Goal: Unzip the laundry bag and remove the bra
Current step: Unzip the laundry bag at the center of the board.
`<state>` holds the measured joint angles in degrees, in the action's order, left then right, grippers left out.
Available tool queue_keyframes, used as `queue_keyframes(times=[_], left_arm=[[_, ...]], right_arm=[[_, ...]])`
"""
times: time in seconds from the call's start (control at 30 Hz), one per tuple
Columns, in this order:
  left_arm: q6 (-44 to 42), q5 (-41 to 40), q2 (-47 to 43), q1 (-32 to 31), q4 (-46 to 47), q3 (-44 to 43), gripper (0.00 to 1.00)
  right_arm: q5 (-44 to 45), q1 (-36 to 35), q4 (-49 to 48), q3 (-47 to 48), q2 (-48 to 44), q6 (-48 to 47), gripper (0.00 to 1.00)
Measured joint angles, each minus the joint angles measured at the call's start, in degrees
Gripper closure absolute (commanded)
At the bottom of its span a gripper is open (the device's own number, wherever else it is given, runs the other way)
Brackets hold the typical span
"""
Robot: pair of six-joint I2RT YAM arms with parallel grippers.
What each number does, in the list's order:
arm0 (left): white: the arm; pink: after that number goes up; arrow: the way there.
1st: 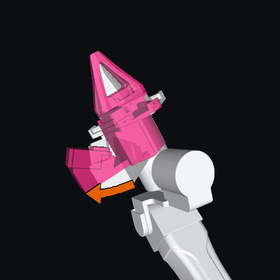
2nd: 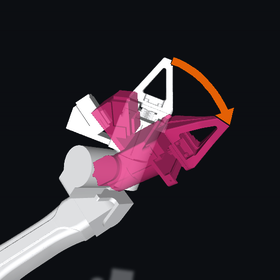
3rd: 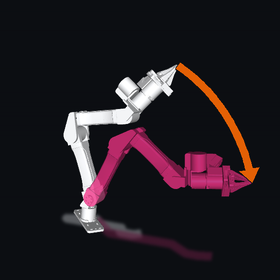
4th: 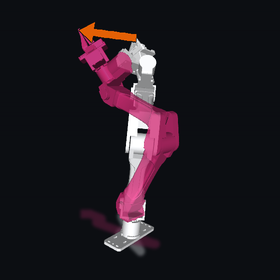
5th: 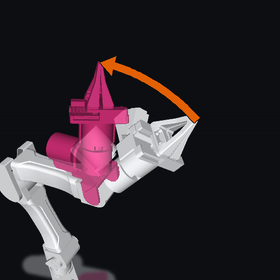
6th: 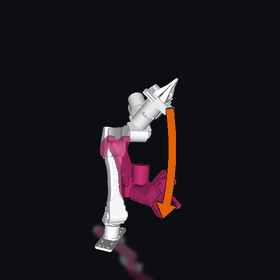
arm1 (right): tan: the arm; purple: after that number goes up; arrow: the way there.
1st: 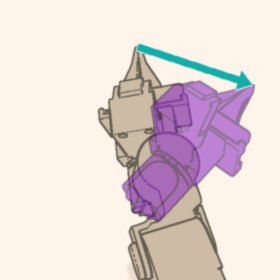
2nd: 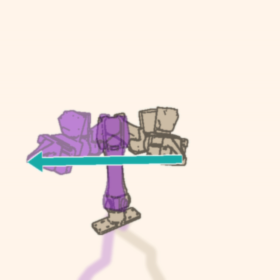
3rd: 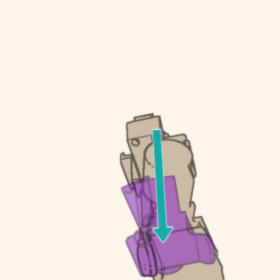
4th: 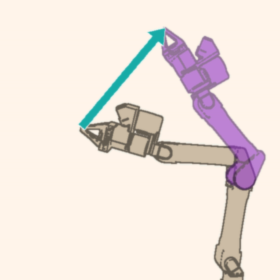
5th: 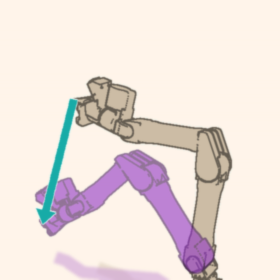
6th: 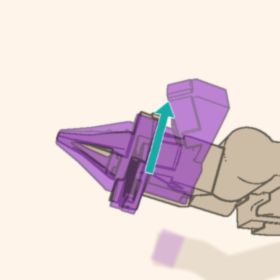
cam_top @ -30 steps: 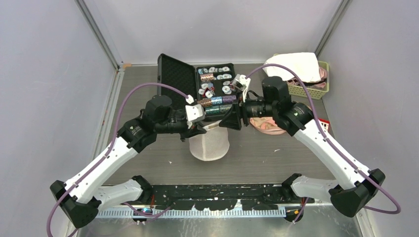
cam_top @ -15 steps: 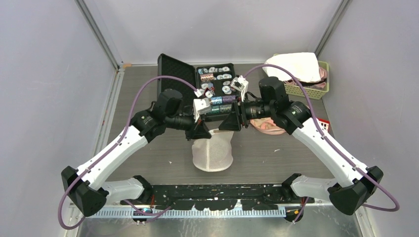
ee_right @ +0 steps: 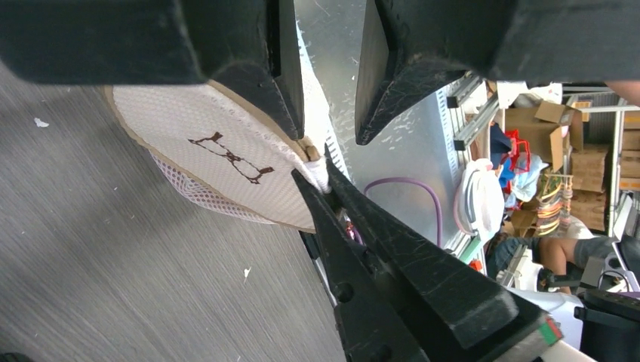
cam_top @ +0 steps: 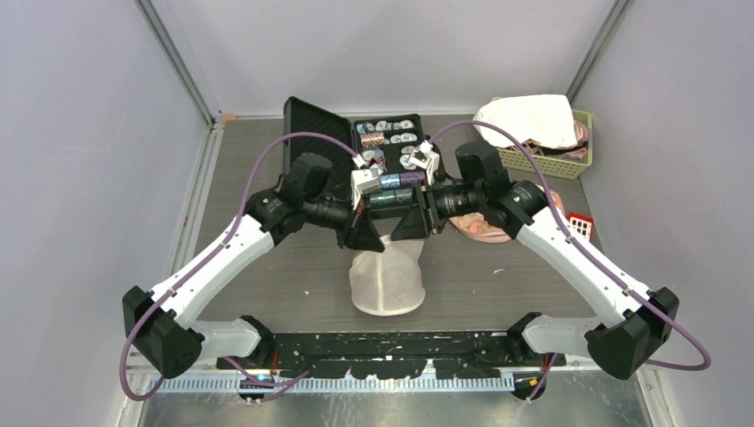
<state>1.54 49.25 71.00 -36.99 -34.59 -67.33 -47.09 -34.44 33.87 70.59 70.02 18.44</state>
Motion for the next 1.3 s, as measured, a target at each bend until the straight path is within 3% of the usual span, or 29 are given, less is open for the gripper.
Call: queue_keyframes(times=[1.3], left_arm=[[6.19,4.31,2.23,0.44,2.21,-0.04,1.00]], right_arm=[[-3.28,-0.31,-0.83,-0.33,2.89,-0.09,0.71]])
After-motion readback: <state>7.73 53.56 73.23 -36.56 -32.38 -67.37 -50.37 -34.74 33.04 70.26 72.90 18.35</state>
